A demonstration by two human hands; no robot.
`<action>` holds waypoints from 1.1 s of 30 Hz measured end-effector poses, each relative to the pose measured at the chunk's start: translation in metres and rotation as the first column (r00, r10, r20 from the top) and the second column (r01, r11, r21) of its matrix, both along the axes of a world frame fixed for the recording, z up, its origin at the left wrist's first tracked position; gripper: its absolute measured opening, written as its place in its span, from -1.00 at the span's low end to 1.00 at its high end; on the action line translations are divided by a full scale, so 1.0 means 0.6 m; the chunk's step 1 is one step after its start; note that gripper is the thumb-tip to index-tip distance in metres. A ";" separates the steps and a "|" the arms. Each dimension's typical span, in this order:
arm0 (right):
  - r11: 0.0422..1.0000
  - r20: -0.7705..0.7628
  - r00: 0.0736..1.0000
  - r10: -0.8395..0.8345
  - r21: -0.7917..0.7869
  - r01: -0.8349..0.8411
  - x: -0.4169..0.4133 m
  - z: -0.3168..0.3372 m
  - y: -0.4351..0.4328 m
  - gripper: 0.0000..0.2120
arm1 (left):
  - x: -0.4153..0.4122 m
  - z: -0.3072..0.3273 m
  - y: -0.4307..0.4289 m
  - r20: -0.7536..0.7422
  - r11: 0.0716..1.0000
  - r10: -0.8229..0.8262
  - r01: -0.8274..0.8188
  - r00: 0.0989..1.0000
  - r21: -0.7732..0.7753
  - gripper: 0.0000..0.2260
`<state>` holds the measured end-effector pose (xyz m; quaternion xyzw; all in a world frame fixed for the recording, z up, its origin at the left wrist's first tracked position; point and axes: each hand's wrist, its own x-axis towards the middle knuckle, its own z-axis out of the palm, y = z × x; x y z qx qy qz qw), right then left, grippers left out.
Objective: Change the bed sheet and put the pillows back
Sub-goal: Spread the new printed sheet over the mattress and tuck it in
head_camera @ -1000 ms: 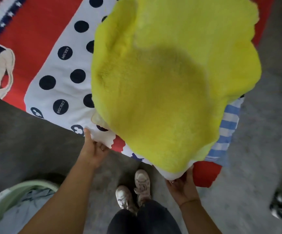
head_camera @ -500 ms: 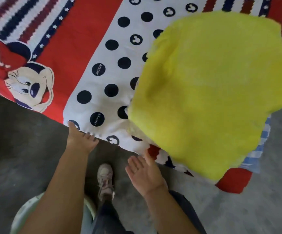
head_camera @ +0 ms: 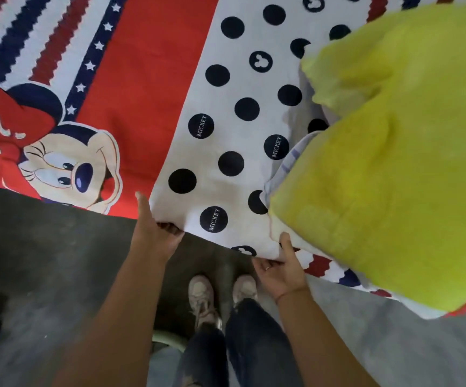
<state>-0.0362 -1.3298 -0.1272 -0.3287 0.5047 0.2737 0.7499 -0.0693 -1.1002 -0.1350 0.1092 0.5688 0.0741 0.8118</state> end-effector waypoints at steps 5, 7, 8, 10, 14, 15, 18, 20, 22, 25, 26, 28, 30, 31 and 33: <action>0.998 0.159 0.987 -0.029 0.066 0.019 0.016 -0.004 0.003 -0.68 | 0.013 -0.012 0.017 0.094 0.999 -0.006 0.002 0.996 0.050 -0.43; 0.996 0.202 0.978 -0.053 0.083 0.036 0.015 -0.007 0.005 -0.73 | 0.022 -0.010 0.018 0.142 0.994 -0.043 0.028 0.989 0.104 -0.48; 0.994 0.223 0.972 -0.067 0.095 0.047 0.012 -0.006 0.005 -0.75 | 0.025 -0.012 0.019 0.155 0.990 -0.058 0.037 0.986 0.135 -0.49; 0.995 0.245 0.966 -0.077 0.088 0.057 0.009 -0.010 0.001 -0.73 | 0.023 -0.017 0.026 0.138 0.981 -0.088 0.061 0.986 0.186 -0.53; 0.995 0.215 0.974 -0.074 0.076 0.058 -0.002 -0.046 -0.003 -0.64 | -0.002 -0.055 0.032 0.052 0.969 -0.131 0.116 0.990 0.218 -0.63; 0.996 0.207 0.976 -0.071 0.070 0.058 -0.006 -0.057 -0.006 -0.64 | -0.008 -0.061 0.033 0.045 0.964 -0.149 0.136 0.988 0.228 -0.68; 0.999 0.163 0.986 -0.045 0.019 0.043 -0.011 -0.061 -0.010 -0.64 | -0.019 -0.066 0.039 0.016 0.961 -0.165 0.157 0.986 0.228 -0.72; 1.000 0.101 0.995 -0.009 0.015 0.008 -0.012 -0.052 -0.011 -0.70 | -0.017 -0.051 0.042 0.000 0.964 -0.177 0.173 0.984 0.201 -0.65; 0.995 0.018 0.995 0.094 0.030 -0.095 -0.017 -0.036 -0.007 -0.77 | -0.016 -0.031 0.048 -0.008 0.971 -0.178 0.177 0.984 0.160 -0.70; 0.973 -0.118 0.968 0.223 0.079 -0.215 -0.037 -0.018 0.020 -0.15 | -0.032 -0.003 0.084 -0.014 0.993 -0.086 0.086 0.996 0.086 -0.65; 0.965 -0.150 0.955 0.254 0.104 -0.240 -0.046 -0.009 0.039 -0.09 | -0.041 0.003 0.103 -0.019 0.996 -0.060 0.062 0.998 0.071 -0.59; 0.944 -0.173 0.933 0.315 0.155 -0.291 -0.068 0.004 0.093 -0.12 | -0.058 0.014 0.143 -0.060 0.993 -0.070 0.075 0.996 0.091 -0.63; 0.931 -0.190 0.917 0.350 0.180 -0.318 -0.087 0.014 0.158 -0.16 | -0.077 0.017 0.192 -0.121 0.988 -0.037 0.055 0.992 0.145 -0.71; 0.927 -0.190 0.916 0.354 0.201 -0.316 -0.093 0.017 0.192 -0.19 | -0.085 0.020 0.221 -0.141 0.987 -0.009 0.032 0.990 0.160 -0.70; 0.926 -0.184 0.922 0.340 0.237 -0.294 -0.098 0.026 0.262 -0.23 | -0.102 0.014 0.291 -0.141 0.979 0.054 -0.024 0.989 0.203 -0.66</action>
